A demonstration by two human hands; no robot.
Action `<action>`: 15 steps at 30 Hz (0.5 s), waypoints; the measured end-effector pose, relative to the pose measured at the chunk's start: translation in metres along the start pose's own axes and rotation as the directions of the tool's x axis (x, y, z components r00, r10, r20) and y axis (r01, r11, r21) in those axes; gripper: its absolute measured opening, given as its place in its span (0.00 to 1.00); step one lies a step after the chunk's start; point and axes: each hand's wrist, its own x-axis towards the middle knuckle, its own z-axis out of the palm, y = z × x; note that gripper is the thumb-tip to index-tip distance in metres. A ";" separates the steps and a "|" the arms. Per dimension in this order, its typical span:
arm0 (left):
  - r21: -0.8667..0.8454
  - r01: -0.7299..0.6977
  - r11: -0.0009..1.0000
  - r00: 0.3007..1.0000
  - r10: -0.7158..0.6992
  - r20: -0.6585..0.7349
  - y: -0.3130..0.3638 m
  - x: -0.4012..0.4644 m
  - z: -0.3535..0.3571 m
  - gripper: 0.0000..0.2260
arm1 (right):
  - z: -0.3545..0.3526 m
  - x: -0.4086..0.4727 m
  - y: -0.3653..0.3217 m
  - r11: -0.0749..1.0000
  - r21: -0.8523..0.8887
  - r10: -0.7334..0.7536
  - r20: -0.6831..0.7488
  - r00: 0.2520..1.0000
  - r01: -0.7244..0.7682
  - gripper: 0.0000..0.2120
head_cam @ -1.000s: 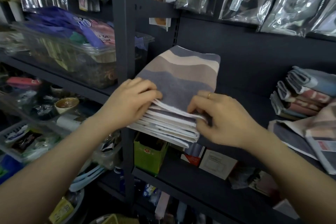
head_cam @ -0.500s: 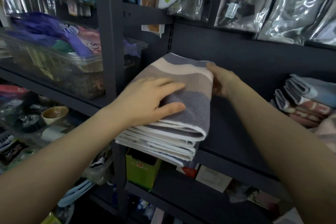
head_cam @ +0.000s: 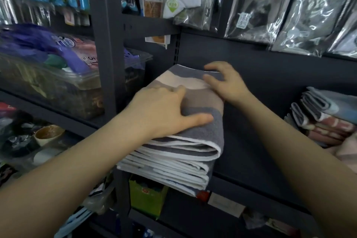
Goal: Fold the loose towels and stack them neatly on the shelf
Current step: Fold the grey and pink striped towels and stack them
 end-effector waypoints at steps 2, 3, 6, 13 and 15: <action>-0.021 -0.042 0.999 0.989 0.044 0.142 0.006 -0.002 0.010 0.55 | 0.009 0.001 -0.013 0.999 0.047 -0.024 0.311 0.950 0.010 0.22; -0.032 -0.051 0.998 0.977 0.057 0.204 0.007 -0.006 0.016 0.57 | 0.013 0.002 -0.011 0.997 0.035 0.043 0.458 0.888 -0.066 0.25; -0.074 -0.049 0.996 0.962 0.067 0.264 -0.003 -0.016 0.031 0.60 | 0.016 0.003 0.009 0.969 -0.027 0.217 0.560 0.800 -0.244 0.33; -0.114 -0.080 0.990 0.974 0.102 0.203 -0.011 -0.021 0.027 0.48 | 0.003 -0.021 0.040 0.888 -0.314 0.385 0.104 0.917 -0.337 0.28; -0.162 -0.089 0.983 0.986 0.109 0.124 -0.004 -0.023 0.016 0.43 | -0.008 -0.041 0.038 0.900 -0.314 0.321 0.004 0.947 -0.303 0.21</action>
